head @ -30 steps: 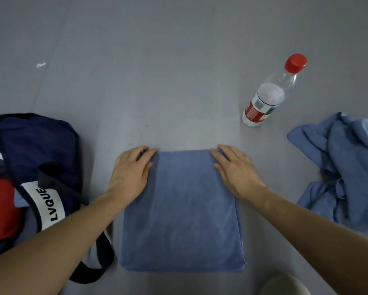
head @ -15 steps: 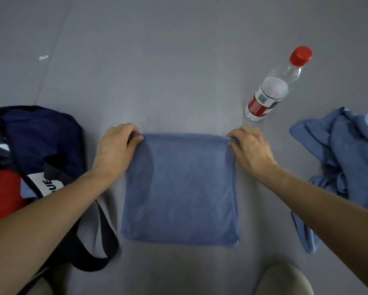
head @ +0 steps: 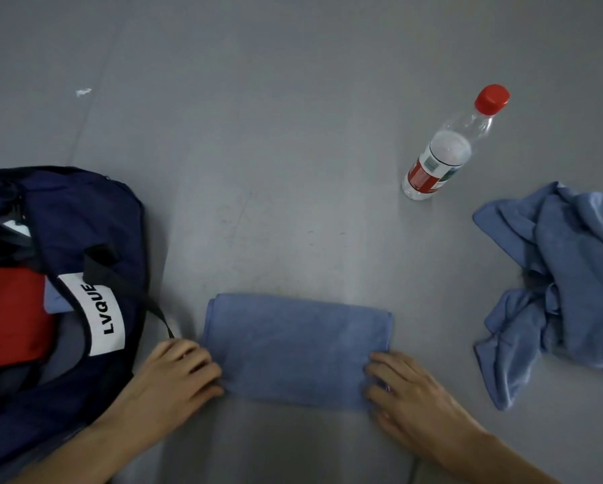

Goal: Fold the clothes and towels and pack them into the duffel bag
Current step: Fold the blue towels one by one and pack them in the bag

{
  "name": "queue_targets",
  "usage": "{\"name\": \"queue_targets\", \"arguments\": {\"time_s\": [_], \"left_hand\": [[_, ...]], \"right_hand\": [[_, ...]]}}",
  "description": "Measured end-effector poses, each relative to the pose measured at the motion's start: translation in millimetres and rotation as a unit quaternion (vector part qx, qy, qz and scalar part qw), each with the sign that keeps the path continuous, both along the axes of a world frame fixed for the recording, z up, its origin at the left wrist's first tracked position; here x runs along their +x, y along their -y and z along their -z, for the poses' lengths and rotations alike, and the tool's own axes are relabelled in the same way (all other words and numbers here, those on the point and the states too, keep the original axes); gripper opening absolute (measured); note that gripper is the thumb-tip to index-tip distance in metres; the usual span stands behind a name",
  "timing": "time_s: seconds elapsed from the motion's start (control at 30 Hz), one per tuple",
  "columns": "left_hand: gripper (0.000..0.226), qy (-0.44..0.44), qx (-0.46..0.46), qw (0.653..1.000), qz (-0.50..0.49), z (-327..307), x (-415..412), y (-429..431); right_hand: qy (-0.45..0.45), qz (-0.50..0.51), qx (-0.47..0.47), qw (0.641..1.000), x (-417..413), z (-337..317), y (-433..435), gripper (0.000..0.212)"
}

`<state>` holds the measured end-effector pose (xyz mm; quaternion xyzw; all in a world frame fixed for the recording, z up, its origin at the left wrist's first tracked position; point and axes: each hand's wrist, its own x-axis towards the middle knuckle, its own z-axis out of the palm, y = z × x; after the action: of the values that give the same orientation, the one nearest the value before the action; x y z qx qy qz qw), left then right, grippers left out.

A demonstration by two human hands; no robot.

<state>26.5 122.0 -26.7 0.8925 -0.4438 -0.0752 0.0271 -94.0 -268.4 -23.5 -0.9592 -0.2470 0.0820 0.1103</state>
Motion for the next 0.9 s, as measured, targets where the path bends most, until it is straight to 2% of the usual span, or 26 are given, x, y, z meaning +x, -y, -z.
{"name": "queue_targets", "arguments": {"time_s": [0.1,0.23,0.37,0.53,0.67,0.8,0.9], "left_hand": [[0.034,-0.048,-0.028,0.998,-0.024,1,-2,12],[0.044,-0.056,-0.064,0.994,-0.070,14,2,61],[0.062,-0.092,0.004,0.991,-0.099,37,5,111],[0.066,-0.087,0.032,0.986,-0.137,55,26,130],[0.066,-0.083,0.036,0.989,-0.117,54,42,136],[0.058,-0.082,0.002,0.992,-0.098,45,55,120],[0.049,-0.047,-0.064,0.993,-0.092,36,75,105]], "right_hand": [[-0.033,0.031,0.015,0.999,11,1,-5,0.027],[-0.011,0.051,0.021,0.998,44,13,-35,0.049],[-0.047,0.074,-0.016,0.996,71,37,-57,0.065],[-0.065,0.078,-0.080,0.992,103,52,-10,0.066],[-0.084,0.116,-0.110,0.984,116,48,3,0.066],[-0.078,0.165,-0.091,0.979,102,35,3,0.064],[-0.035,0.227,-0.028,0.973,88,26,11,0.055]]}}
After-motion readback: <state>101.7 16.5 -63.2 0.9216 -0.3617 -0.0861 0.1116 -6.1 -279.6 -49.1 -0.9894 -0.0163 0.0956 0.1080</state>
